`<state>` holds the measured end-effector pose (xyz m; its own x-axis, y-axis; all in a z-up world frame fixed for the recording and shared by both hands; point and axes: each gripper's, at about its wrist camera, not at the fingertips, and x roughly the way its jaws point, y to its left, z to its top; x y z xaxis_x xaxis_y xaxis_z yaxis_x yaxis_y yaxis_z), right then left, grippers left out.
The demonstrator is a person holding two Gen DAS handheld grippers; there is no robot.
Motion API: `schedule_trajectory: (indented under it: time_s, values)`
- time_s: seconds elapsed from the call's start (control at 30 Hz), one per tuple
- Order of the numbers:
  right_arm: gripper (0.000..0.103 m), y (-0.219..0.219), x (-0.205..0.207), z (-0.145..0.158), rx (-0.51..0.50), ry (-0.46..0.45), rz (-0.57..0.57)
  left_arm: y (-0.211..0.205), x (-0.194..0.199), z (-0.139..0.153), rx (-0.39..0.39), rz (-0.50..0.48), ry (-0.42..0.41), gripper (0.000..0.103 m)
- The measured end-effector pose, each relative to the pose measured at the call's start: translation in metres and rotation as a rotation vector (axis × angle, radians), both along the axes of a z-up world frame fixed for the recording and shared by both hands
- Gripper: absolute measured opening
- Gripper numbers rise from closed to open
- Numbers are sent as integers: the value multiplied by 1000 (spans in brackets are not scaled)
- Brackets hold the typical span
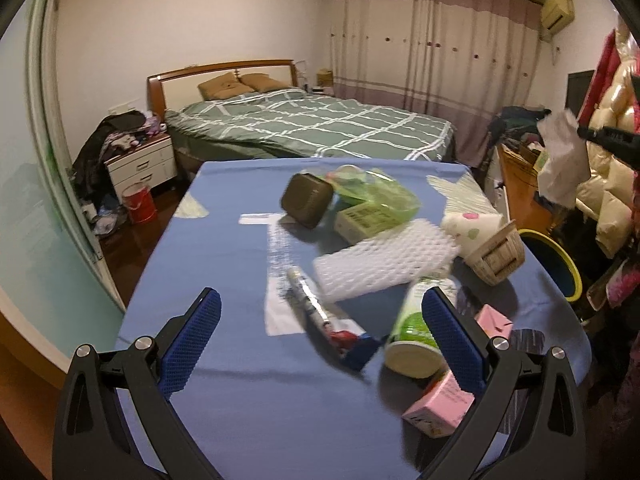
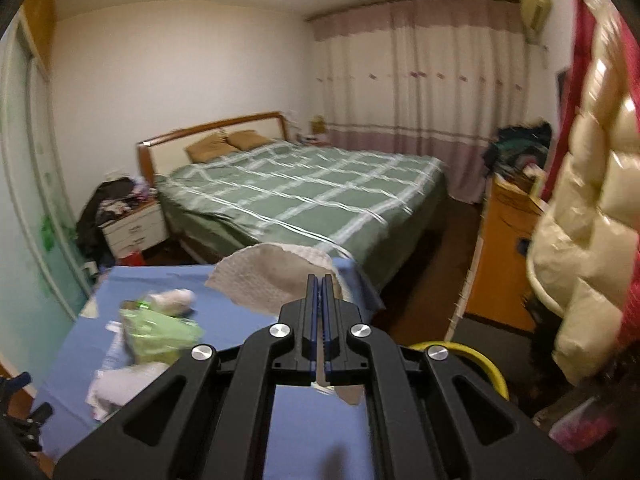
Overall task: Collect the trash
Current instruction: 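Carry the tissue to the yellow bin and release with the right gripper, then grasp the pink drink carton with the left gripper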
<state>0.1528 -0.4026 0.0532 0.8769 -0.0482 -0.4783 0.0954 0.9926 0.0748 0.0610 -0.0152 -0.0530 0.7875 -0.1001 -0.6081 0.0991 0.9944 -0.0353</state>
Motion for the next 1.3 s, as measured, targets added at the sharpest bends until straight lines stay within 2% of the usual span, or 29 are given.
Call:
schedule_trajectory:
  time_s: [0.2,0.43,0.6,0.73,1.0,1.23,1.3]
  values:
    - [2,-58,8,-55,36,113,-118,-21,1,1,2,-45,3,99]
    - [2,-102,23,-115,72,232,-214,-44,2,0,20,-97,8,99]
    - [3,-118,32,-139,94,283,-249,-58,5,-3,37,-128,20,99]
    - [4,-123,31,-147,97,299,-256,-68,6,-8,38,-168,42,99]
    - [7,-121,31,-143,105,295,-250,-82,0,-20,59,-259,74,99]
    - [10,-108,26,-137,108,276,-221,-85,-8,-42,48,-358,147,99]
    - [10,-106,26,-136,110,274,-216,-87,-9,-51,45,-386,177,96]
